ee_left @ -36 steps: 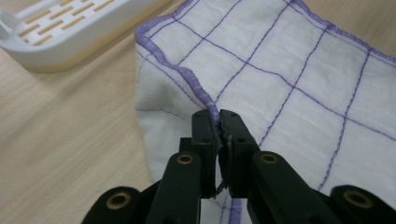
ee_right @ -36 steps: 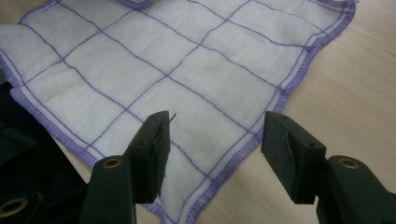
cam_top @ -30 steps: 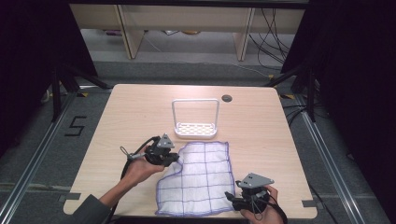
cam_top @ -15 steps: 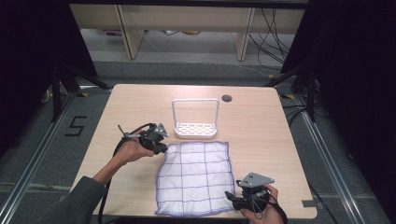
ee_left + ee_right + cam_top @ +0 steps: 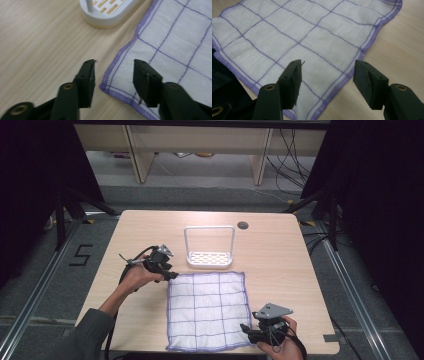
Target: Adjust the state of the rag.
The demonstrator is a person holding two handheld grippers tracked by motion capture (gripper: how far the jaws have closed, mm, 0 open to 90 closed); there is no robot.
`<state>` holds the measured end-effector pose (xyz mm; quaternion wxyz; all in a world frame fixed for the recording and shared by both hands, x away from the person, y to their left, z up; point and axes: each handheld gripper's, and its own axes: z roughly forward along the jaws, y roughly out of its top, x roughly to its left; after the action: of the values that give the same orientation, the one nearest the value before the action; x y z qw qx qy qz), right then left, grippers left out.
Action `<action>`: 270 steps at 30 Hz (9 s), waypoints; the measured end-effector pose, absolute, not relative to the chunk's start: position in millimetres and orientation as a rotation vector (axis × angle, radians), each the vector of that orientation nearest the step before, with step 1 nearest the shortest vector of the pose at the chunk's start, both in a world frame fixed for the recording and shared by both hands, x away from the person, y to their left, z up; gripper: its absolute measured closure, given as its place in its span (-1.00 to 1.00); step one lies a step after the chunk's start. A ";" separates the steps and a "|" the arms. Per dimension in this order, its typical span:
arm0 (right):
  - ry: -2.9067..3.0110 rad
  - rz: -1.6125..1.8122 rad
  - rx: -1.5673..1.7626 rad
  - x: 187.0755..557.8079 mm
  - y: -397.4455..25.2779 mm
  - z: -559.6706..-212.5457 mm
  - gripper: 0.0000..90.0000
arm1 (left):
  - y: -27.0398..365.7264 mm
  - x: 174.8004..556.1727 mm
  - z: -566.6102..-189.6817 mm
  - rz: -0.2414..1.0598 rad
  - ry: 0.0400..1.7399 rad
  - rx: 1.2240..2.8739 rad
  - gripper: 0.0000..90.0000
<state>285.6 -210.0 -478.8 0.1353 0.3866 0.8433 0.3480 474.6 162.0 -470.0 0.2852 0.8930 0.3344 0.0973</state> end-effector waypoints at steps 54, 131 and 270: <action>2.382 0.928 1.283 467.0 -191.0 -492.7 0.10 | 161.7 455.6 -501.3 0.329 1.082 2.238 -0.25; 2.347 1.086 1.006 439.7 -196.3 -423.5 0.97 | 165.3 440.0 -451.3 0.371 0.832 2.063 0.88; 2.537 0.904 1.069 438.7 -150.9 -464.4 0.24 | 160.0 290.1 -490.2 0.037 0.609 2.188 0.15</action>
<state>438.7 -150.9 -464.4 0.1217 0.3663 0.8689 0.3098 290.1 160.0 -490.2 0.4216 0.8735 0.2431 0.0149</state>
